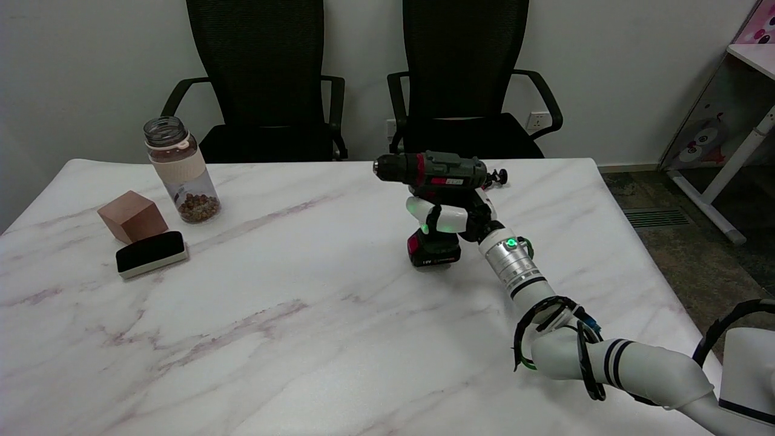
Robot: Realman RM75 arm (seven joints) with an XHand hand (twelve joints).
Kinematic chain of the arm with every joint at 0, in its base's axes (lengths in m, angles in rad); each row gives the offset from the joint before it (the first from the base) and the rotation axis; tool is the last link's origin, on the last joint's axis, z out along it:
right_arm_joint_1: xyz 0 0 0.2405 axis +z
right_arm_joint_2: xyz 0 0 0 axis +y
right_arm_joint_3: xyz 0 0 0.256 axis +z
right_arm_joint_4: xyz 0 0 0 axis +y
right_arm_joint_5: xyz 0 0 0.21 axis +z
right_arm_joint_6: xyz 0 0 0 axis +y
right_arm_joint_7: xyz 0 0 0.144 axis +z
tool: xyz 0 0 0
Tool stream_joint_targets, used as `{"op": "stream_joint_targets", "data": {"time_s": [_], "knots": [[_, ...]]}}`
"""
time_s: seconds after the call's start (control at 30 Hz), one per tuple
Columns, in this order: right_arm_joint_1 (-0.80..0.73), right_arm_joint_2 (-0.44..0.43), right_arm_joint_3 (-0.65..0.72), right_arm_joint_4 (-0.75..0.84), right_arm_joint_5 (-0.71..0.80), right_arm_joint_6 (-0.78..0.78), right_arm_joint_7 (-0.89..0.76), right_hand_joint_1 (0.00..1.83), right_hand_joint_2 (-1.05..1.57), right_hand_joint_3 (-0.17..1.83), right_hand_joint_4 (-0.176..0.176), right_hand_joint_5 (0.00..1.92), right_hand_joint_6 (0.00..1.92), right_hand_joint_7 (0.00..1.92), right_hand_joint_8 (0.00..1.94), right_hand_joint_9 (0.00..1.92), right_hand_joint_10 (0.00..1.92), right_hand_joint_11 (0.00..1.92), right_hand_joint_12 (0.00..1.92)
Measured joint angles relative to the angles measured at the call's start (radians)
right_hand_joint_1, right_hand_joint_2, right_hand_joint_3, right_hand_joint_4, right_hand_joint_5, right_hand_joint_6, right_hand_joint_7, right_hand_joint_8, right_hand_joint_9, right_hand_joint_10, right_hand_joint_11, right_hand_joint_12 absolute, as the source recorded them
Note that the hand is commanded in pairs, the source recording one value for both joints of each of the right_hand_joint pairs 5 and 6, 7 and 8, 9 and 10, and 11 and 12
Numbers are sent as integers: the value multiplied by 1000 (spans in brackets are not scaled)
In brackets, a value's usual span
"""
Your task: Pick up the power screwdriver.
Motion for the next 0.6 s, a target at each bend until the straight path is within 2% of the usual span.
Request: {"op": "stream_joint_targets", "data": {"time_s": [0.2, 0.37, 0.6], "knots": [[7, 0, 0, 0, -8, -4, 0, 1281, 1411, 985, 40, 1587, 1587, 1587, 1587, 1755, 1755, 1639, 1639], [11, 0, 3, 0, -11, -7, 1, 1206, 1561, 999, 47, 1639, 1639, 1639, 1639, 1769, 1769, 1655, 1655], [22, 0, 8, -4, -10, -8, 1, 1227, 1571, 1016, 52, 1695, 1695, 1695, 1695, 1786, 1786, 1687, 1687]]}}
